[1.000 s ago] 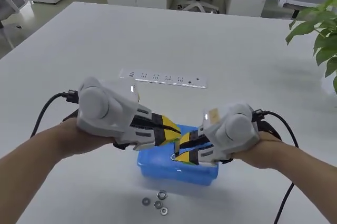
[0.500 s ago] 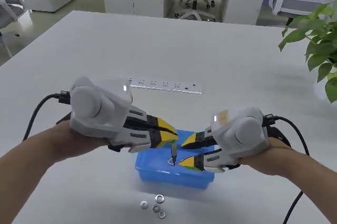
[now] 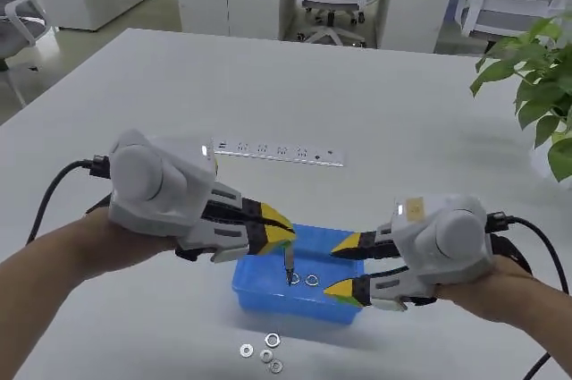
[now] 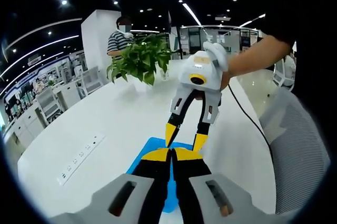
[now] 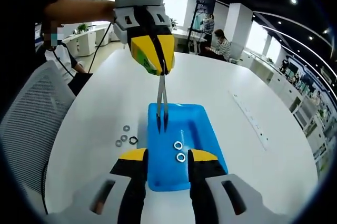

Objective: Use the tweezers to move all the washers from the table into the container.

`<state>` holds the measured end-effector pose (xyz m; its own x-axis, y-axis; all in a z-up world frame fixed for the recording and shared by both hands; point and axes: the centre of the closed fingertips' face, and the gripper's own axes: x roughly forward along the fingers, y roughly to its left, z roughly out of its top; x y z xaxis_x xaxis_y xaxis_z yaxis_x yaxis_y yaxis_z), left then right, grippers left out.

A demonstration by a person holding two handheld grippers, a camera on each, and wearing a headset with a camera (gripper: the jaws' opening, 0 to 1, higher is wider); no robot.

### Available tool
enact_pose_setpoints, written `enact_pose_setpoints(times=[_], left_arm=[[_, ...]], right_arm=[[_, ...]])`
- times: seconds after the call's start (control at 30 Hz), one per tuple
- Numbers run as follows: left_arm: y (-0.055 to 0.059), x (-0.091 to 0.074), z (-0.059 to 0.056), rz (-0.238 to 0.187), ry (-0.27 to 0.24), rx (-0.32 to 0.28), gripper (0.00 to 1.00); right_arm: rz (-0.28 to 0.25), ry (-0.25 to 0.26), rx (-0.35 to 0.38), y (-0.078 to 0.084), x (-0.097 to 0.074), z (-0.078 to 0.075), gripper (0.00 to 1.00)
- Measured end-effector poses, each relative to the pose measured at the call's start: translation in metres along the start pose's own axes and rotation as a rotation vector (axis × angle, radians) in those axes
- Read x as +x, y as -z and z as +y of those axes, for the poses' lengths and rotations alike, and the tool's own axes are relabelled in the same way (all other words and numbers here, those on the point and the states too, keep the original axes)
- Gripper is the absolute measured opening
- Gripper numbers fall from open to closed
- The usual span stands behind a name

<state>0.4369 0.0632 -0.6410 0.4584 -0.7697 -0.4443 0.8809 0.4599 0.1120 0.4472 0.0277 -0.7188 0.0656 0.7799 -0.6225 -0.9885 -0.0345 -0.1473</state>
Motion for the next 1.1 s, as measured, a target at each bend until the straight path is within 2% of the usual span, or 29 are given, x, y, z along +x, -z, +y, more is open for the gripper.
enact_pose_setpoints(times=[0.53, 0.87, 1.1], left_arm=[[-0.002, -0.015, -0.007, 0.001, 0.000, -0.016, 0.05], [0.001, -0.020, -0.017, 0.012, 0.011, -0.017, 0.05], [0.007, -0.022, -0.022, 0.016, 0.011, -0.016, 0.05]], right_arm=[[-0.021, 0.046, 0.083, 0.015, -0.019, 0.012, 0.44], [-0.032, 0.058, 0.116, 0.020, -0.027, 0.019, 0.53], [-0.043, 0.072, 0.141, 0.020, -0.033, 0.026, 0.61]])
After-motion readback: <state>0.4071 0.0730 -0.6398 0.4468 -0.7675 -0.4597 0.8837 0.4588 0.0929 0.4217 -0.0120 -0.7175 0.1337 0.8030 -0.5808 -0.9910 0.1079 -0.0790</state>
